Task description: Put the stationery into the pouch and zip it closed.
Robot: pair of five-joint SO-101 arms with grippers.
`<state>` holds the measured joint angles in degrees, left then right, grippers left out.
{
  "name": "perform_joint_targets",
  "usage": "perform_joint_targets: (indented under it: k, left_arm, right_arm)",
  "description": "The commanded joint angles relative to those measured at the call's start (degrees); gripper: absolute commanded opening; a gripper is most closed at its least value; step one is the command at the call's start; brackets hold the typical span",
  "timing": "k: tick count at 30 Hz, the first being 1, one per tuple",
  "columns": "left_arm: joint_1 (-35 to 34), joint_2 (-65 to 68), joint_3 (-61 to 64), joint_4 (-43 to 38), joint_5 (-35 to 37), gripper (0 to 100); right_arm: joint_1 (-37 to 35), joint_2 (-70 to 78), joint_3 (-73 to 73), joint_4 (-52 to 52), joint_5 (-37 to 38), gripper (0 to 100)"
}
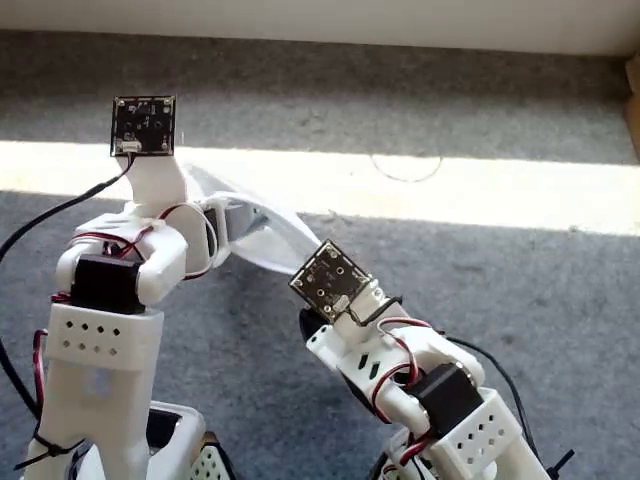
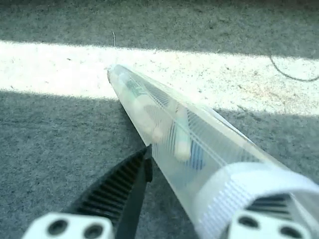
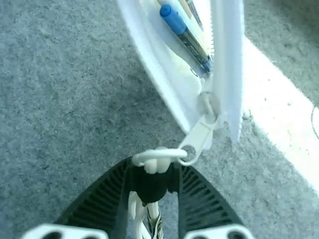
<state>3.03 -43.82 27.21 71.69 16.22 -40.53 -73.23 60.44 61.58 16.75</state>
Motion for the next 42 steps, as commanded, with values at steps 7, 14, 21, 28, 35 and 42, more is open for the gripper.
perform_joint_targets:
  k: [7,14,21,28,35,42]
  left_arm:
    - [4.5,0.2,-0.5,-7.5,8.2,27]
    - [13.2,0.0,4.5,-15.5,7.7,27]
    - [13.8,-0.3,4.7,-16.4,-0.7,30]
    - [15.9,-2.4,3.3,-13.3,-0.8,30]
    - [16.0,-14.5,4.9,-12.3,-3.8,30]
    - [16.5,-16.2,8.2,-13.5,-4.3,30]
  right_arm:
    - [0.4,-1.0,-0.8,-2.0,1.2,0.6]
    - [0.3,-1.0,0.5,-3.0,1.2,0.6]
    - [0.4,-1.0,0.5,-3.0,1.1,0.6]
    - [0.4,-6.6,0.7,-2.5,1.1,0.6]
    - [0.5,-21.1,5.8,-2.2,1.1,0.6]
    - [0.4,-23.3,7.9,-2.2,1.5,0.6]
